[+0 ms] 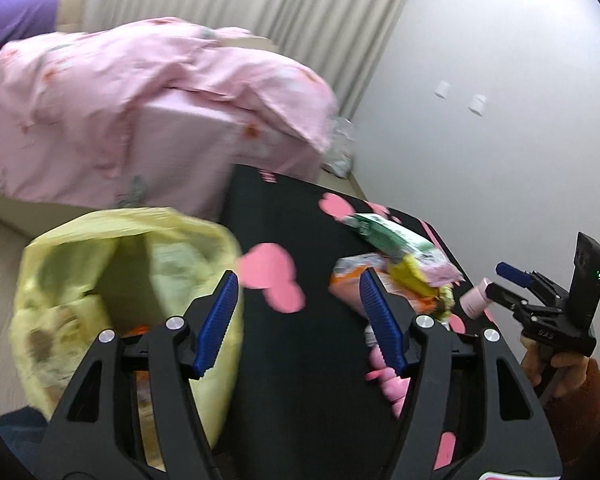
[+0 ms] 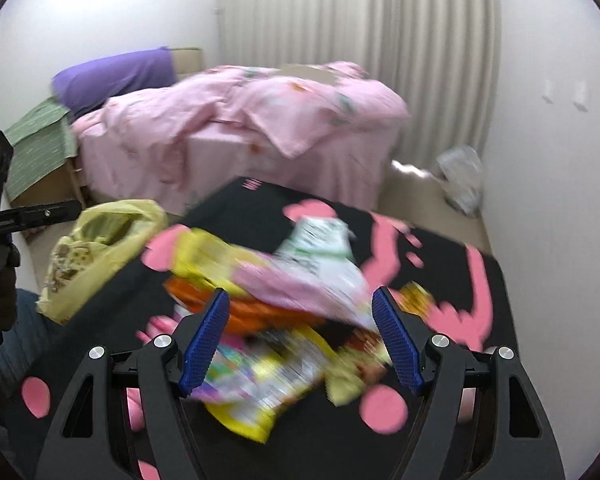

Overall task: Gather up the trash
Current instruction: 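Grasp the green-and-white milk carton with the left gripper while the right grasps the gold snack stick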

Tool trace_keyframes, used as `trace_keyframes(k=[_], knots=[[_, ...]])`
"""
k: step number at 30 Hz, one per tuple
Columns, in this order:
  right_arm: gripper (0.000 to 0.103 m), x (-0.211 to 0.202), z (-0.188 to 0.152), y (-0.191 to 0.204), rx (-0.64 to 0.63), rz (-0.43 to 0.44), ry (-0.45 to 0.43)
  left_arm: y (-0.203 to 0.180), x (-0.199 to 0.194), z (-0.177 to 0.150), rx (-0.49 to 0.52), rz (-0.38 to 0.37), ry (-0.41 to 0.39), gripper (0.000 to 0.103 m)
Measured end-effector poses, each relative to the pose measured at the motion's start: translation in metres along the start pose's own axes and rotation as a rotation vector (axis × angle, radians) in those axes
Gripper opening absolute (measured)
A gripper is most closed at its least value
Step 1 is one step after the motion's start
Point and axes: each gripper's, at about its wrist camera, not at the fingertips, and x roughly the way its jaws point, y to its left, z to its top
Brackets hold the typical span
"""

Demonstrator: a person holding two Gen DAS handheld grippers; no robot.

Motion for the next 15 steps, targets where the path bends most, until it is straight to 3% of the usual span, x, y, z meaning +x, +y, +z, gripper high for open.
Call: trace_keyframes(k=[7, 10, 12, 15], knots=[[0.070, -0.018, -0.032, -0.038, 0.067, -0.061, -0.027, -0.081, 0.049, 0.024, 0.197, -0.154, 0.067, 0.060], [0.070, -0.020, -0.044, -0.047, 0.084, -0.093, -0.035, -0.109, 0.084, 0.050, 0.173, -0.178, 0.131, 0.064], [0.070, -0.021, -0.051, -0.054, 0.103, -0.104, -0.043, -0.125, 0.120, 0.066, 0.117, -0.165, 0.230, 0.073], [0.070, -0.021, -0.059, -0.067, 0.160, -0.108, -0.061, -0.145, 0.162, 0.079, 0.119, -0.043, 0.248, 0.073]])
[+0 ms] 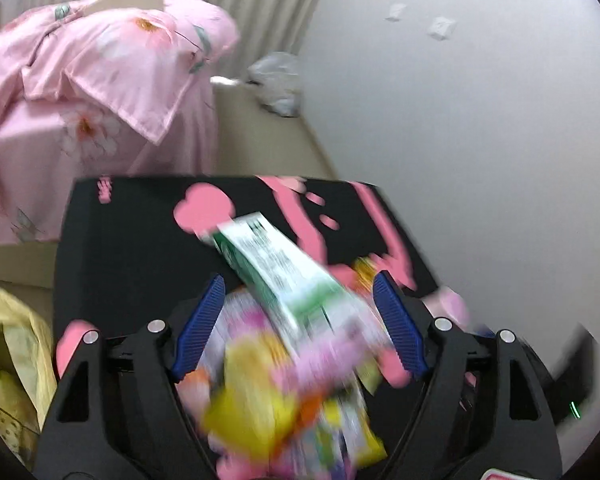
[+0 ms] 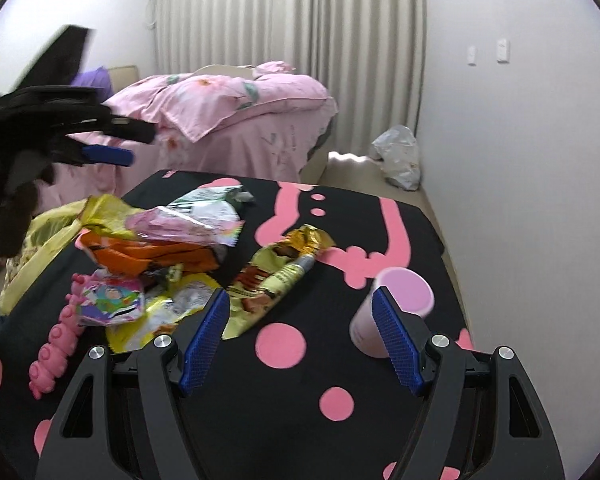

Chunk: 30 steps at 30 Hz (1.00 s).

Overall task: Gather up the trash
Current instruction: 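Grasp the green-and-white milk carton with the left gripper while the right grasps the gold snack stick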

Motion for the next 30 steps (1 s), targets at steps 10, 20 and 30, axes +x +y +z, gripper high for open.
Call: trace_keyframes(k=[10, 20, 30], knots=[[0.070, 0.006, -0.012, -0.020, 0.065, 0.025, -0.013, -0.003, 0.108, 0.020, -0.051, 0.245, 0.154, 0.080], [0.070, 0.008, -0.019, -0.015, 0.085, 0.077, 0.021, 0.021, 0.115, 0.010, -0.192, 0.081, 0.261, 0.066], [0.070, 0.012, -0.005, -0.002, 0.035, 0.102, 0.030, 0.016, 0.051, -0.035, -0.034, -0.034, 0.224, 0.036]])
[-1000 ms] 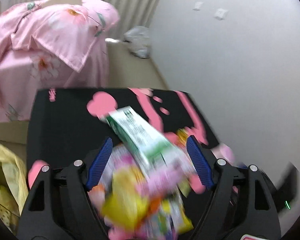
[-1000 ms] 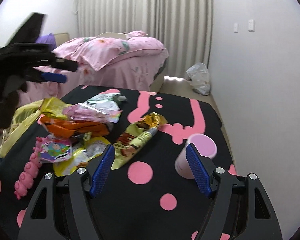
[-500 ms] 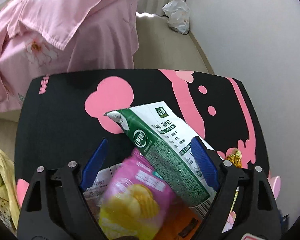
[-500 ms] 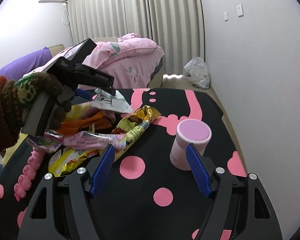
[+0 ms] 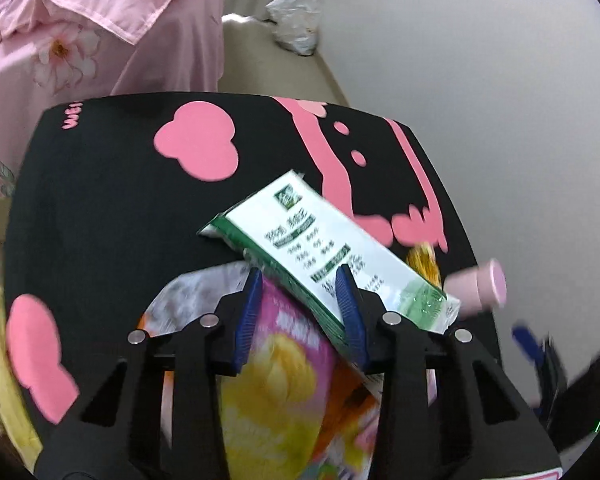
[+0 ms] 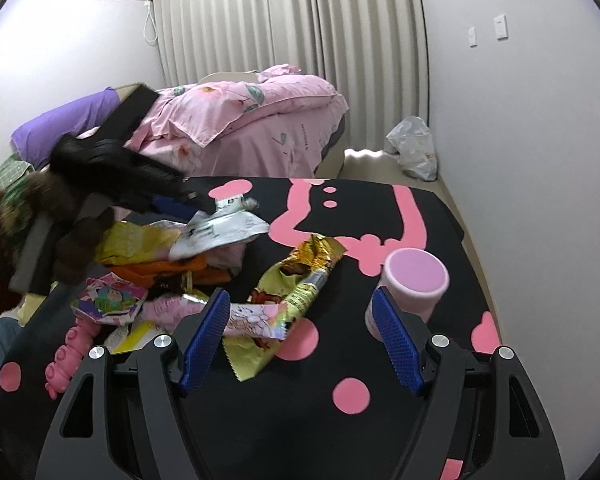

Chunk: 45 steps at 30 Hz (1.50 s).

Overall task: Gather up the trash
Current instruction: 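Grasp the green-and-white milk carton with the left gripper while the right grasps the gold snack stick, then carry the carton and snack stick over the yellow bag and open both grippers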

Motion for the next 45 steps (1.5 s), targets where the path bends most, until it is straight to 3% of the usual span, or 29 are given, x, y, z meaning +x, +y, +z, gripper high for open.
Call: trace_keyframes(k=[5, 8, 9, 11, 14, 20, 23, 29, 32, 33, 34, 36, 40, 45], knots=[[0.070, 0.043, 0.007, -0.002, 0.067, 0.011, 0.120, 0.008, -0.016, -0.016, 0.034, -0.018, -0.007, 0.038], [0.066, 0.071, 0.009, -0.003, 0.102, -0.024, 0.184, 0.014, -0.020, -0.011, -0.006, -0.050, -0.013, 0.046], [0.063, 0.076, 0.008, -0.003, 0.111, -0.018, 0.192, 0.016, -0.020, -0.008, -0.032, -0.066, -0.020, 0.052], [0.030, 0.085, 0.006, -0.006, 0.142, 0.034, 0.211, 0.024, -0.022, 0.002, -0.121, -0.112, -0.051, 0.061], [0.019, 0.080, 0.000, -0.003, 0.099, 0.056, 0.203, 0.032, -0.023, 0.018, -0.246, -0.175, -0.081, 0.072], [0.018, 0.035, -0.022, -0.010, 0.032, 0.015, 0.148, 0.006, 0.012, 0.037, -0.286, -0.142, 0.019, 0.075], [0.018, 0.020, -0.032, -0.021, 0.038, -0.019, 0.127, -0.018, 0.035, 0.044, -0.235, -0.006, 0.075, 0.076], [0.018, 0.007, -0.044, -0.028, 0.050, -0.025, 0.100, -0.037, 0.066, 0.060, -0.137, 0.221, 0.088, 0.076], [0.018, 0.000, -0.044, -0.026, 0.041, -0.008, 0.075, -0.035, 0.067, 0.060, -0.137, 0.214, 0.081, 0.074], [0.018, -0.001, -0.043, -0.026, 0.039, -0.006, 0.069, -0.038, 0.070, 0.063, -0.140, 0.197, 0.075, 0.069], [0.018, -0.003, -0.042, -0.026, 0.039, -0.002, 0.065, -0.038, 0.065, 0.061, -0.135, 0.180, 0.067, 0.056], [0.018, -0.008, -0.041, -0.025, 0.042, 0.011, 0.053, -0.040, 0.049, 0.053, -0.101, 0.172, 0.029, 0.052], [0.018, -0.017, -0.038, -0.023, 0.049, 0.023, 0.035, -0.060, 0.001, 0.027, 0.028, 0.127, -0.082, 0.052], [0.018, -0.029, -0.034, -0.015, 0.039, 0.038, 0.025, -0.071, -0.062, -0.016, 0.117, 0.060, -0.177, 0.052]])
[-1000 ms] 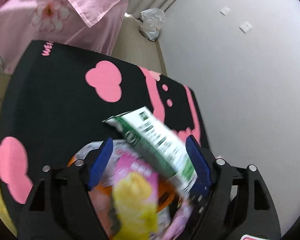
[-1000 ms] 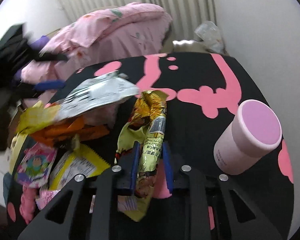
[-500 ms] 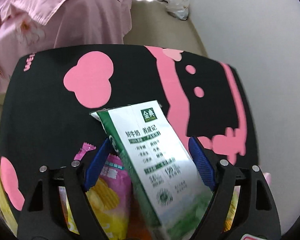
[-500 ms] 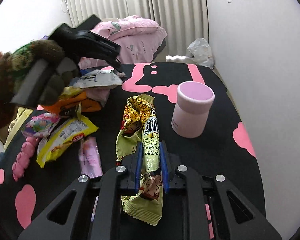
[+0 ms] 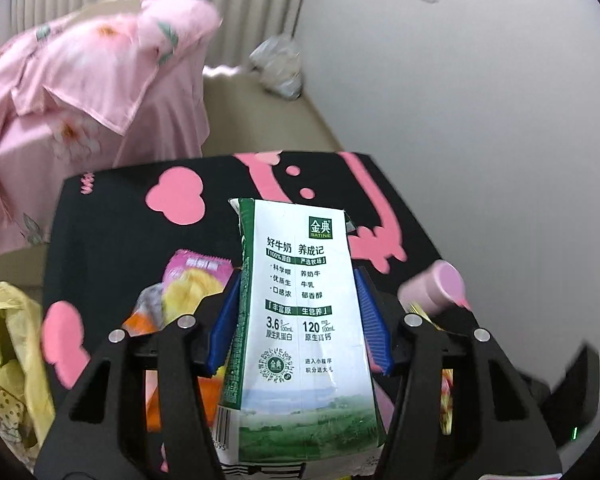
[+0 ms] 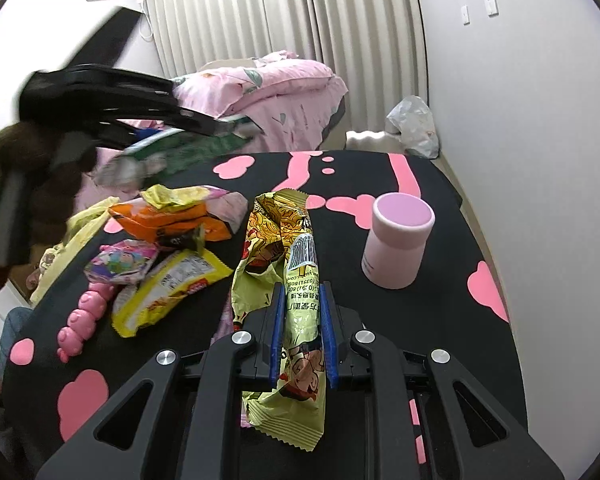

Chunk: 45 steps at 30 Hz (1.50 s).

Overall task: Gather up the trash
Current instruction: 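Carry the carton and snack stick over the yellow bag and open both grippers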

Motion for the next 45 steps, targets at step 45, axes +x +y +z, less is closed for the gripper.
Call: trace_keyframes(k=[45], knots=[[0.029, 0.006, 0.006, 0.075, -0.158, 0.065, 0.171, 0.062, -0.069, -0.155, 0.111, 0.070, 0.094, 0.067]])
